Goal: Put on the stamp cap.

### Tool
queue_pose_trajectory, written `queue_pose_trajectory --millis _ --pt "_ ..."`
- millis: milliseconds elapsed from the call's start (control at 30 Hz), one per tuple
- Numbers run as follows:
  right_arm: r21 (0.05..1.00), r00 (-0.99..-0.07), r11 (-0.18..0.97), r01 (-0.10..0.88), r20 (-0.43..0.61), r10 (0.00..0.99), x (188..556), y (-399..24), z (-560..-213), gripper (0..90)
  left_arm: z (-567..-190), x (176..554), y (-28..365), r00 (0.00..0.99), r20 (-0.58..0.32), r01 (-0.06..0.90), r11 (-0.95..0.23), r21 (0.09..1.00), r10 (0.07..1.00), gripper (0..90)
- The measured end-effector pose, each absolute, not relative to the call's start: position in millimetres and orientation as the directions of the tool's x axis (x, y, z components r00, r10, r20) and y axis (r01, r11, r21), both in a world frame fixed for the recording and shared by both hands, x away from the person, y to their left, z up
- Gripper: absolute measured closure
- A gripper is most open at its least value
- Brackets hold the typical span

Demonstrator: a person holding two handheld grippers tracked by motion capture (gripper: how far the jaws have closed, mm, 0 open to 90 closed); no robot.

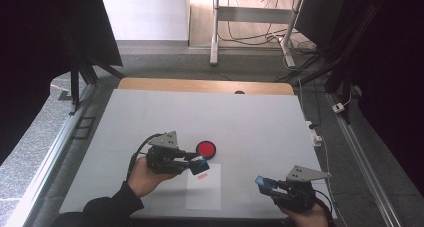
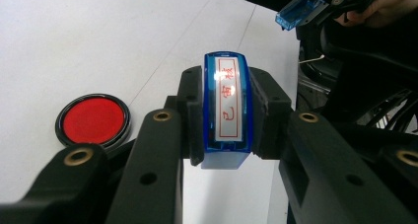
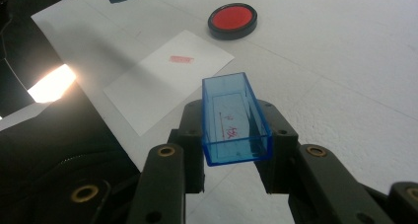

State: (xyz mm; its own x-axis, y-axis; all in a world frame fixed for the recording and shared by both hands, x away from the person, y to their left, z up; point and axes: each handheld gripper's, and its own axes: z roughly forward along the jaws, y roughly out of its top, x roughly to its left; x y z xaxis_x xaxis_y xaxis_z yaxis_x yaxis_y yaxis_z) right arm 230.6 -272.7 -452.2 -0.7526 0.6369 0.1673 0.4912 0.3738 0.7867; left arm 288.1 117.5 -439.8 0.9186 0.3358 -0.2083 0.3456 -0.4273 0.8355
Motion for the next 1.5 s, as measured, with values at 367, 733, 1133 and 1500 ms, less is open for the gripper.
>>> queue_pose_trajectory --millis 367,733,1133,1500 --pt "0.791 -0.795 0.401 0.462 0.169 0.582 234 -258 -450 67.6 -438 287 118 0.929 -0.196 0.326 -0.441 0.836 0.315 70.2" --pt "0.794 -0.84 0.444 0.416 0.147 0.523 240 -236 -449 67.6 -434 287 124 0.933 -0.195 0.317 -0.436 0.842 0.301 70.3" --pt "0.785 -0.885 0.483 0.388 0.17 0.434 250 -212 -452 67.7 -430 286 127 0.946 -0.172 0.284 -0.442 0.851 0.275 70.4" --pt "0.794 -0.911 0.491 0.358 0.182 0.369 261 -196 -454 67.7 -428 286 127 0.955 -0.171 0.266 -0.437 0.859 0.244 70.4"
